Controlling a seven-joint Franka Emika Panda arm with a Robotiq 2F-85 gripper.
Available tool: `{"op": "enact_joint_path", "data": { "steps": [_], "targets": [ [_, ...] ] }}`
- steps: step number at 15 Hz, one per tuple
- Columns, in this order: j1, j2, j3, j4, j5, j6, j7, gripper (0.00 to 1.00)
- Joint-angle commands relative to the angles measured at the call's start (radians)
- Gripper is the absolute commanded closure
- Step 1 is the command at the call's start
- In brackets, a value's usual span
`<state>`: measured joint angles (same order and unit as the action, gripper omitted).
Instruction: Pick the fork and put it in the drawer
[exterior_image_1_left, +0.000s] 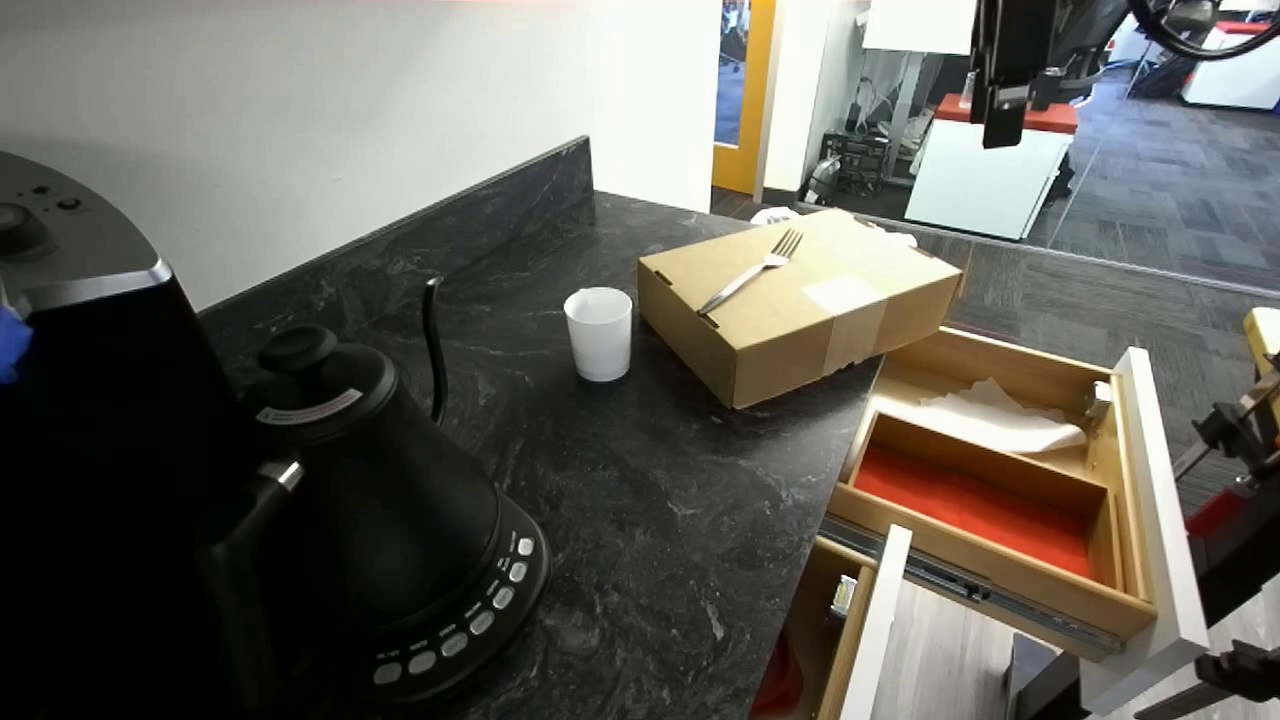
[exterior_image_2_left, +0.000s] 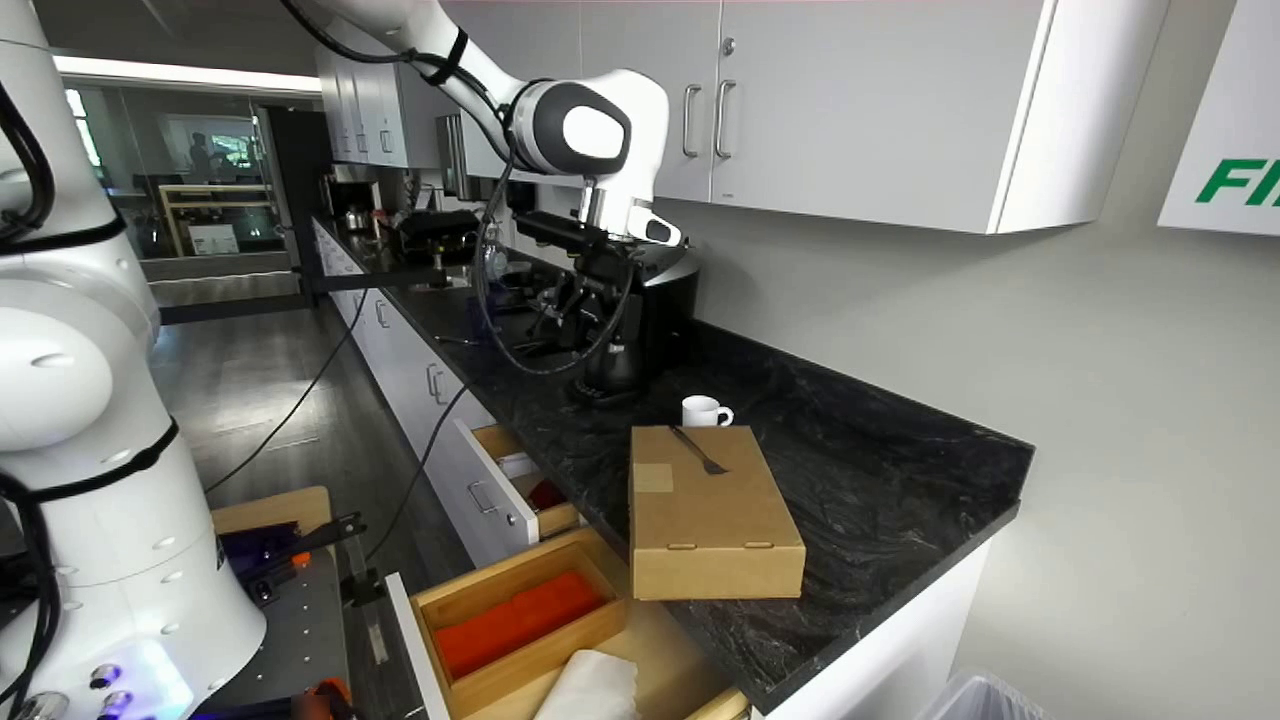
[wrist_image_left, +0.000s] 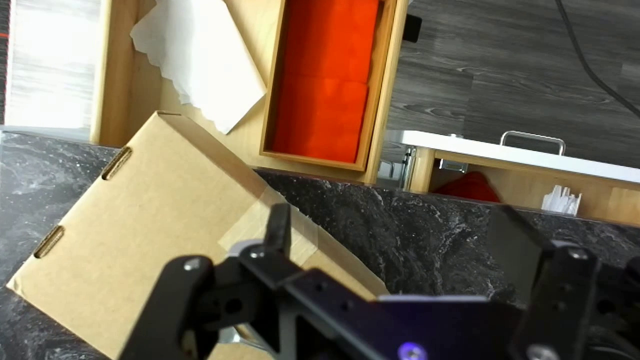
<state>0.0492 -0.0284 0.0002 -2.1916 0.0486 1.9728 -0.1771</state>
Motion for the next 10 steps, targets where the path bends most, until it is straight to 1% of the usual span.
{"op": "enact_joint_path", "data": {
  "steps": [1, 7, 10],
  "targets": [
    [-0.015, 0.027, 0.003, 0.041, -0.014, -0.01, -0.026, 0.0],
    [-0.021, 0.085, 0.0, 0.133, -0.046, -0.015, -0.044, 0.0],
    [-0.032, 0.119, -0.002, 0.173, -0.039, 0.019, -0.076, 0.0]
  ]
}}
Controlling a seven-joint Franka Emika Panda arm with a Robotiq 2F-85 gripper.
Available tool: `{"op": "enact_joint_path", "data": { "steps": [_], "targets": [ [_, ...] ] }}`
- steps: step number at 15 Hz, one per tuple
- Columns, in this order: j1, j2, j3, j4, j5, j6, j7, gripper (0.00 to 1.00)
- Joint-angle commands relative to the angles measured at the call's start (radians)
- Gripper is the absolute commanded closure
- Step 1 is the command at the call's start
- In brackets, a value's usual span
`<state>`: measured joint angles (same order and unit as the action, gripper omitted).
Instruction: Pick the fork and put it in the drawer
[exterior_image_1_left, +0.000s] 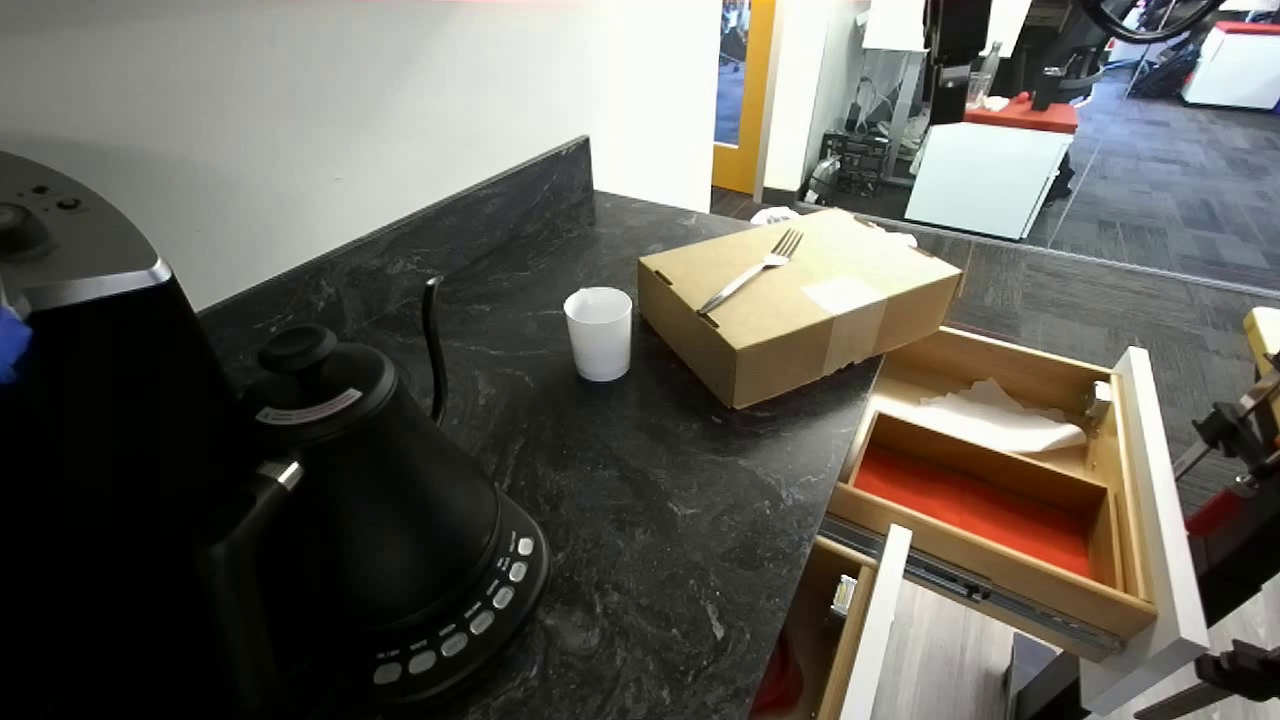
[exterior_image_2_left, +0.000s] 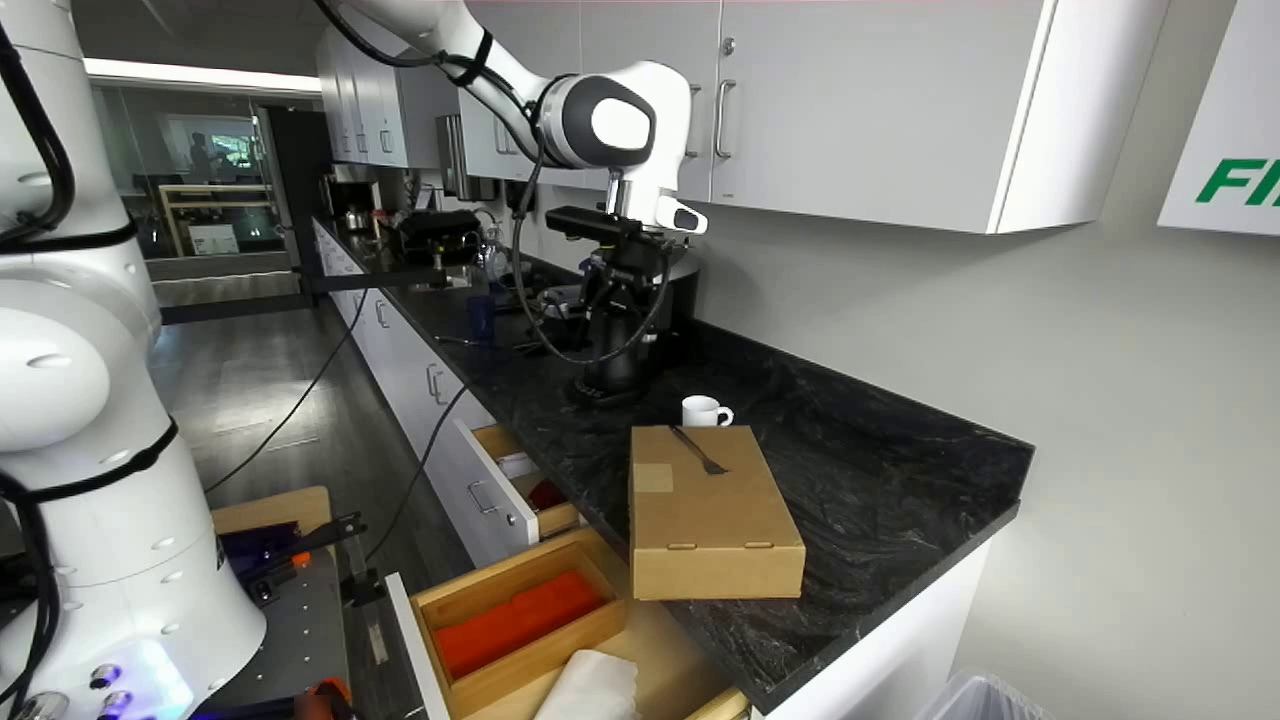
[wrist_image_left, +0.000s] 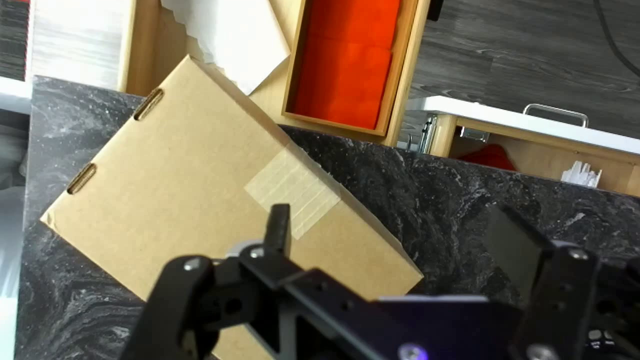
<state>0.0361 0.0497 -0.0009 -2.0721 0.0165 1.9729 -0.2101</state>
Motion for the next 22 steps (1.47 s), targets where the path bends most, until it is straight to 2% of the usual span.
{"op": "enact_joint_path", "data": {
  "steps": [1, 7, 12, 17, 22],
  "targets": [
    [-0.022, 0.05, 0.0, 0.061, -0.002, 0.036, -0.057, 0.0],
    [-0.026, 0.087, 0.01, 0.009, -0.015, 0.292, -0.108, 0.0],
    [-0.029, 0.125, 0.016, -0.042, -0.026, 0.428, -0.133, 0.0],
    [-0.034, 0.127, 0.013, -0.088, -0.05, 0.497, -0.146, 0.0],
    [-0.044, 0.131, 0.014, -0.11, -0.09, 0.511, -0.192, 0.0]
  ]
}}
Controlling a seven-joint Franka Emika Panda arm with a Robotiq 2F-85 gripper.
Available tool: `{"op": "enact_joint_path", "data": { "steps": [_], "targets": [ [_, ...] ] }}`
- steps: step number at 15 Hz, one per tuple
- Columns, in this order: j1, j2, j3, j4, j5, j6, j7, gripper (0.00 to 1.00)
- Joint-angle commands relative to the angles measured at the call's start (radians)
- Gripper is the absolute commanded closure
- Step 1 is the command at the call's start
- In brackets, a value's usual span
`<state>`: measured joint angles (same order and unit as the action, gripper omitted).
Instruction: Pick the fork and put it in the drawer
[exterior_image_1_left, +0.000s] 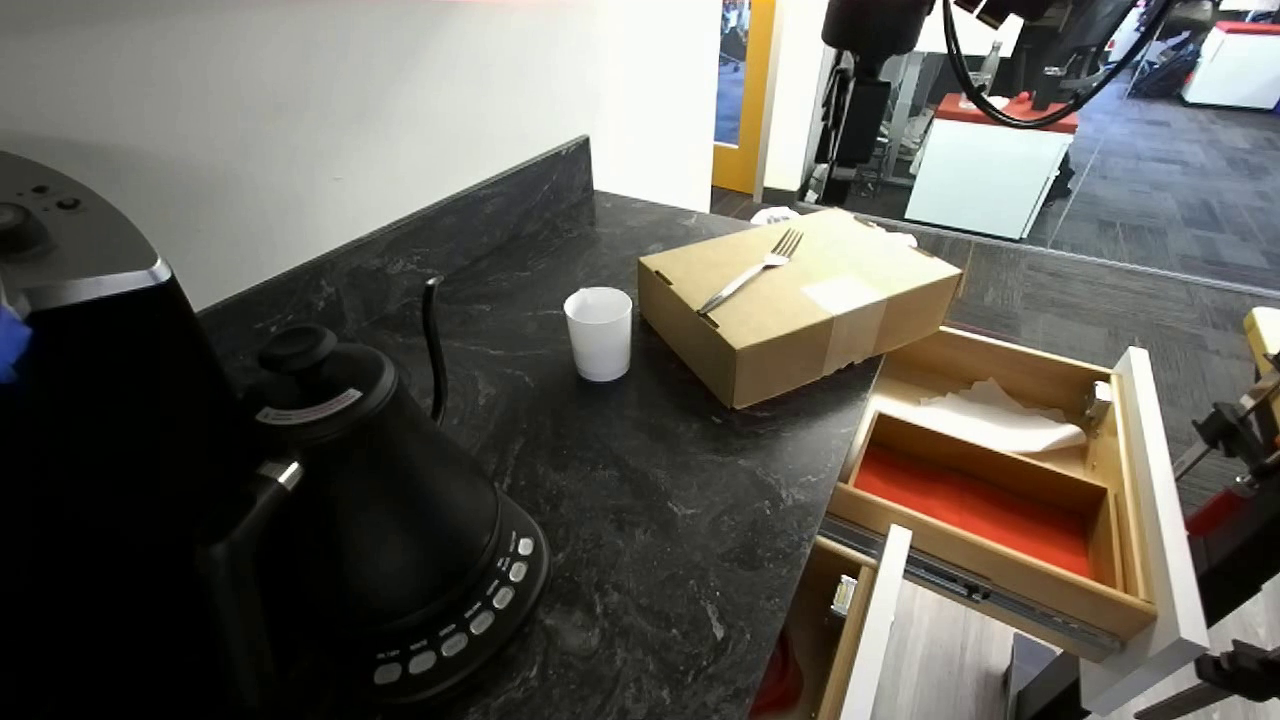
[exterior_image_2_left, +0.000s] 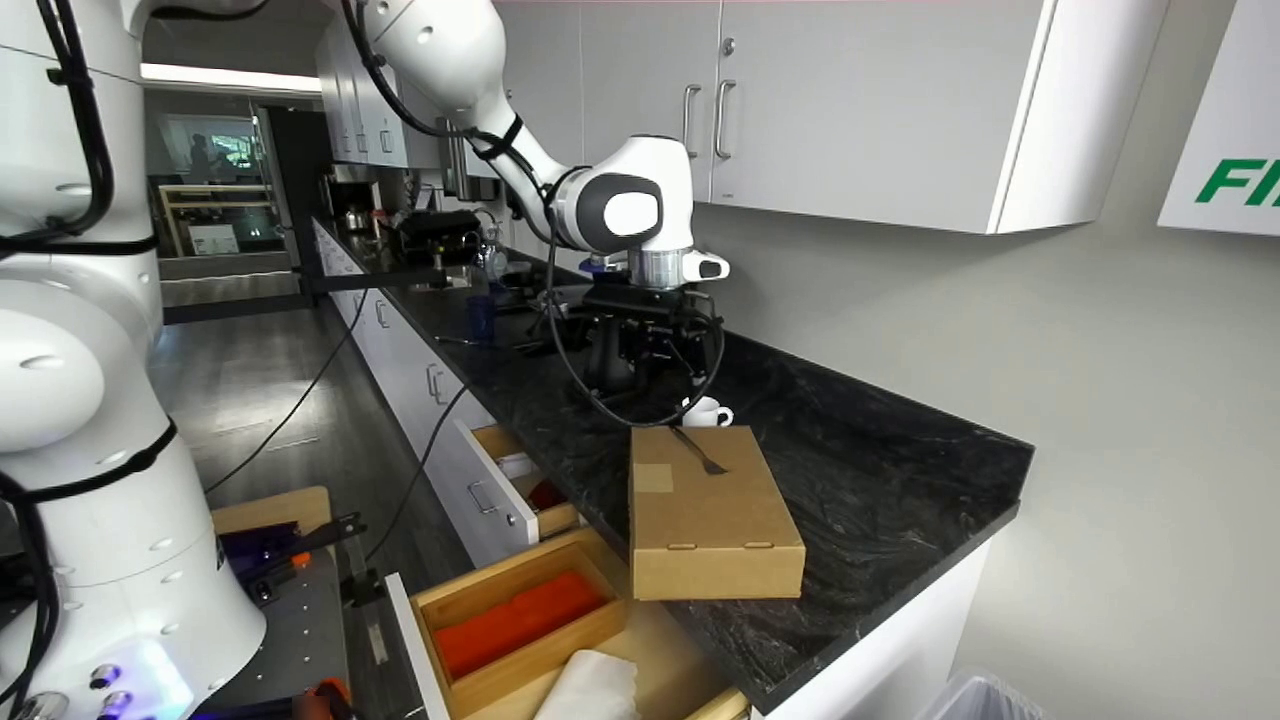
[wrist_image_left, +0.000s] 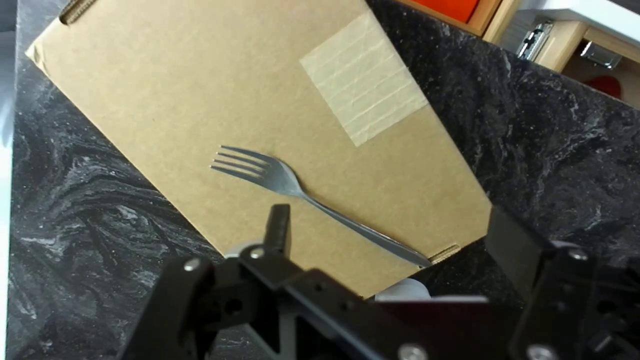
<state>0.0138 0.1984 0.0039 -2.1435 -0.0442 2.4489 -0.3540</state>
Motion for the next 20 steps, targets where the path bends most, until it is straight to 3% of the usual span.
{"op": "enact_joint_path", "data": {
  "steps": [1, 6, 12, 16, 20],
  "targets": [
    [-0.026, -0.018, 0.012, -0.044, -0.034, 0.029, -0.086, 0.0],
    [-0.025, -0.02, 0.016, -0.062, -0.114, -0.014, -0.245, 0.0],
    [-0.018, -0.012, 0.011, -0.066, -0.224, -0.017, -0.321, 0.0],
    [-0.022, -0.013, 0.016, -0.068, -0.237, -0.01, -0.385, 0.0],
    [-0.043, -0.039, 0.049, -0.101, -0.161, 0.002, -0.663, 0.0]
  ]
}}
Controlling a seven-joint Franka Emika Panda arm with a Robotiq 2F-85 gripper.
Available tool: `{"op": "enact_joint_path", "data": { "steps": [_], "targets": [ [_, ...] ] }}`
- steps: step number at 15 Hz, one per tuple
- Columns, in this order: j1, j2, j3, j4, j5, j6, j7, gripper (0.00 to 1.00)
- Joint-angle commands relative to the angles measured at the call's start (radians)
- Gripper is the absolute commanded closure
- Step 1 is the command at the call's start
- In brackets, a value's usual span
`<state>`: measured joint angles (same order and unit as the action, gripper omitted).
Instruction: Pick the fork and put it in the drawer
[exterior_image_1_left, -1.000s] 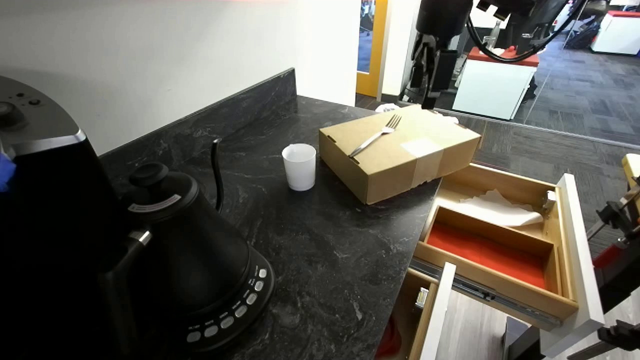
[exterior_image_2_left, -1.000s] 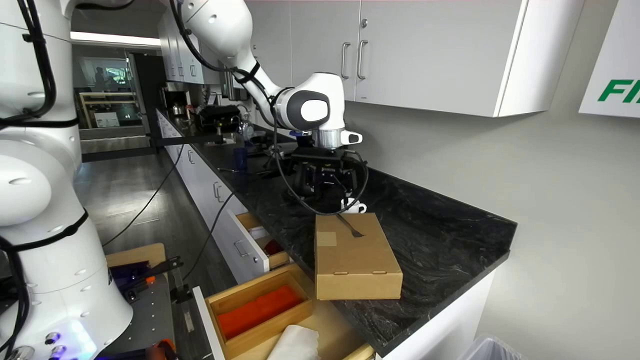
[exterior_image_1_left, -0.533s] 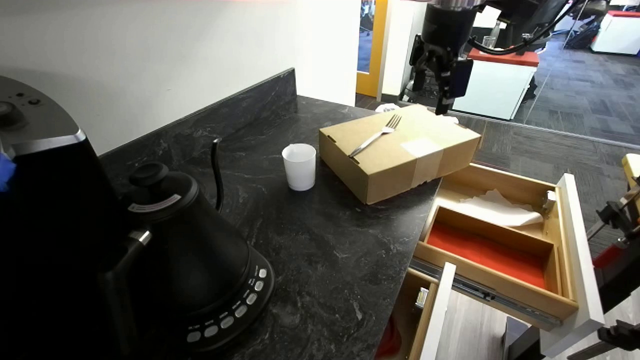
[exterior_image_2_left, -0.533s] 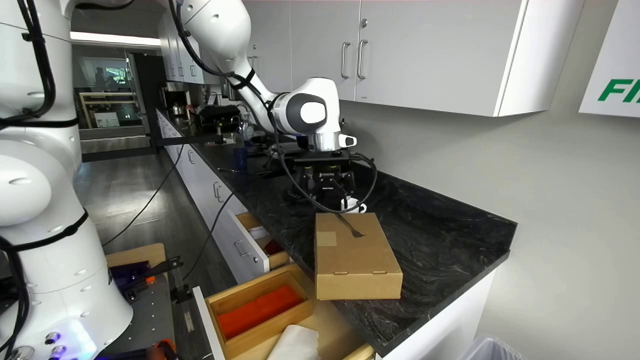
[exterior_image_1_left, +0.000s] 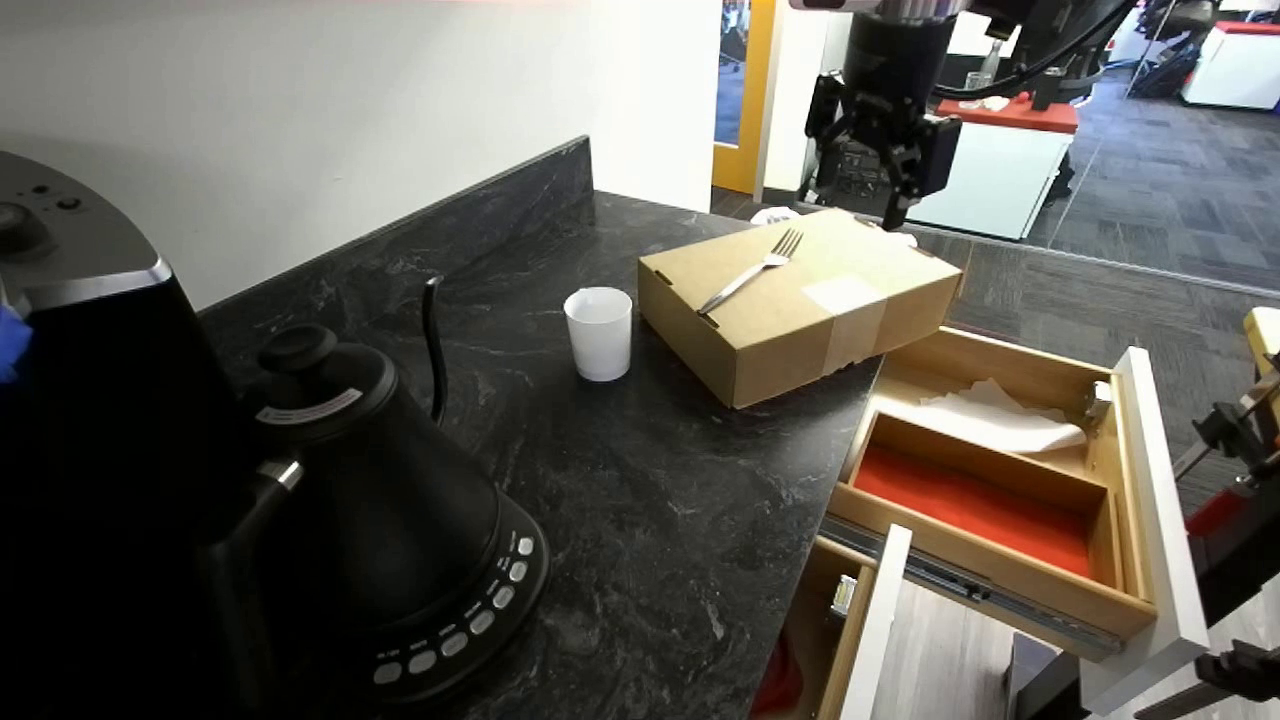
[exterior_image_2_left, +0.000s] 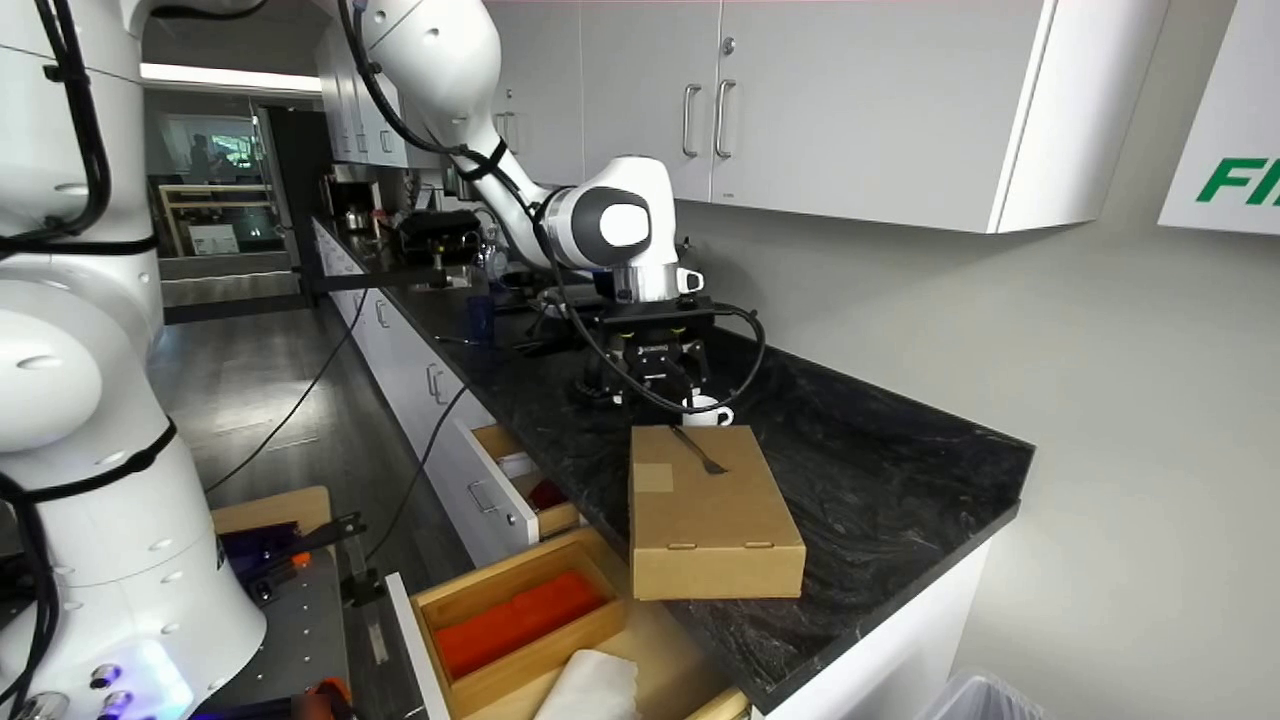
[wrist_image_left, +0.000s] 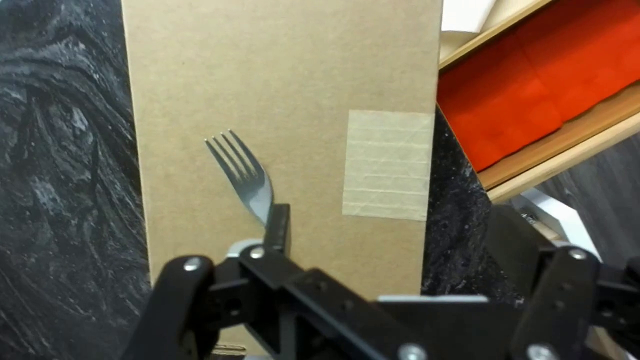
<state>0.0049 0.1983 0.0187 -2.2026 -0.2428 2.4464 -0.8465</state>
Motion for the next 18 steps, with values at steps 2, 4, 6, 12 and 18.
{"op": "enact_joint_path", "data": {
  "steps": [2, 4, 6, 12, 18],
  "targets": [
    [-0.034, -0.049, 0.039, -0.053, 0.039, -0.005, -0.286, 0.0],
    [-0.027, -0.054, 0.033, -0.061, 0.013, -0.019, -0.356, 0.0],
    [-0.022, -0.055, 0.026, -0.066, -0.003, -0.025, -0.402, 0.0],
    [-0.013, -0.008, 0.023, -0.033, 0.011, -0.008, -0.392, 0.0],
    [-0.013, -0.009, 0.023, -0.034, 0.011, -0.008, -0.394, 0.0]
  ]
}}
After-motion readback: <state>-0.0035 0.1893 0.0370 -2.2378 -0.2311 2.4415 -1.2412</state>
